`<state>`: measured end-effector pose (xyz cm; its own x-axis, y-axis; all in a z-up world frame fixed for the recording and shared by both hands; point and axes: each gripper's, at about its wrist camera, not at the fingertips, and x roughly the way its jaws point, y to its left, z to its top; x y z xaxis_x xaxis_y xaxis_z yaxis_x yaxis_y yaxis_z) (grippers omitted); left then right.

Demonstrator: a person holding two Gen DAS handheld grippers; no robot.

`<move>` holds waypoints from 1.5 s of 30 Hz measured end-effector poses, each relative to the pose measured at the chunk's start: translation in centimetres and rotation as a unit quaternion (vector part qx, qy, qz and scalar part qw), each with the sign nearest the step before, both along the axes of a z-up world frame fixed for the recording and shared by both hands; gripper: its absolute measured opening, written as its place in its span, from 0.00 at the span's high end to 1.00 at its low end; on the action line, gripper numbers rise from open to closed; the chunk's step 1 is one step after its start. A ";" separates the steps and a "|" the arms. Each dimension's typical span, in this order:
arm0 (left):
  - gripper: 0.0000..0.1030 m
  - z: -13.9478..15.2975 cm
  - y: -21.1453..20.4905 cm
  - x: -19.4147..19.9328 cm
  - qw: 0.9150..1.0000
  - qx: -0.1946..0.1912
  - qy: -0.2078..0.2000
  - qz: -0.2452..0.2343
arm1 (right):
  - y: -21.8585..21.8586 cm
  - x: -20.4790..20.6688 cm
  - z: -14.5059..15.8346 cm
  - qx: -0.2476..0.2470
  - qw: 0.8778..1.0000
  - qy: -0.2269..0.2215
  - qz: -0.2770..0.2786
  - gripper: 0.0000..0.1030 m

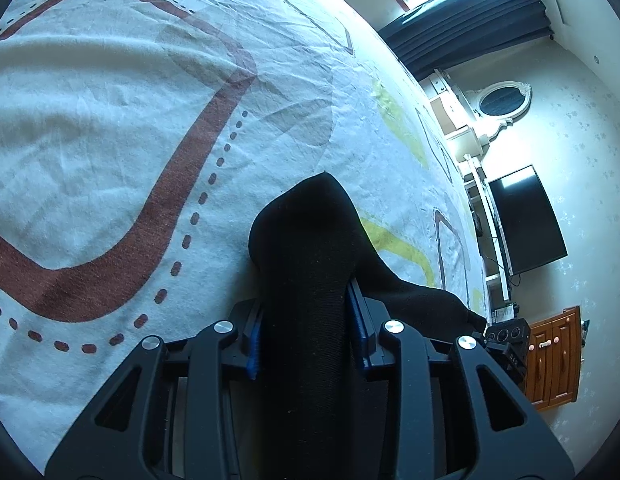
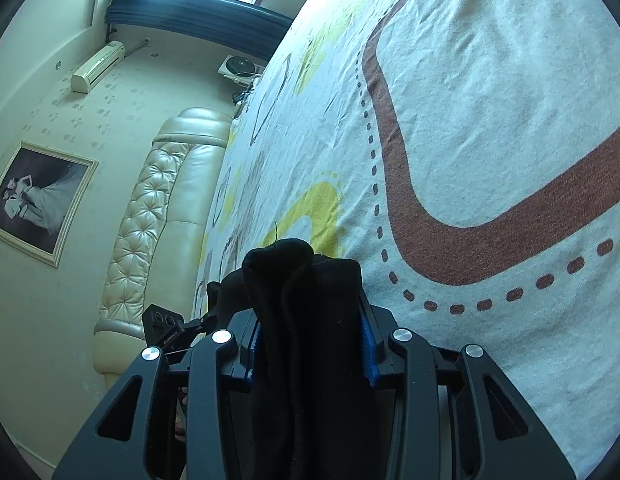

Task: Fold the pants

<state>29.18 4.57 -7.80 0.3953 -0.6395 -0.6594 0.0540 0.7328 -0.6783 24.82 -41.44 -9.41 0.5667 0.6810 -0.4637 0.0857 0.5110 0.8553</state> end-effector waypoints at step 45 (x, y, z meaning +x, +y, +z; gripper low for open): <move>0.66 2.2 -1.9 -14.9 0.997 0.068 0.006 0.025 | 2.8 -13.5 1.6 -0.003 0.999 0.033 0.000 0.62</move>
<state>14.29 2.71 -5.64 0.4159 -0.5240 -0.7433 0.0081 0.8194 -0.5731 11.37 -38.69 -7.82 0.5348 0.6779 -0.5043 0.1409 0.5169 0.8443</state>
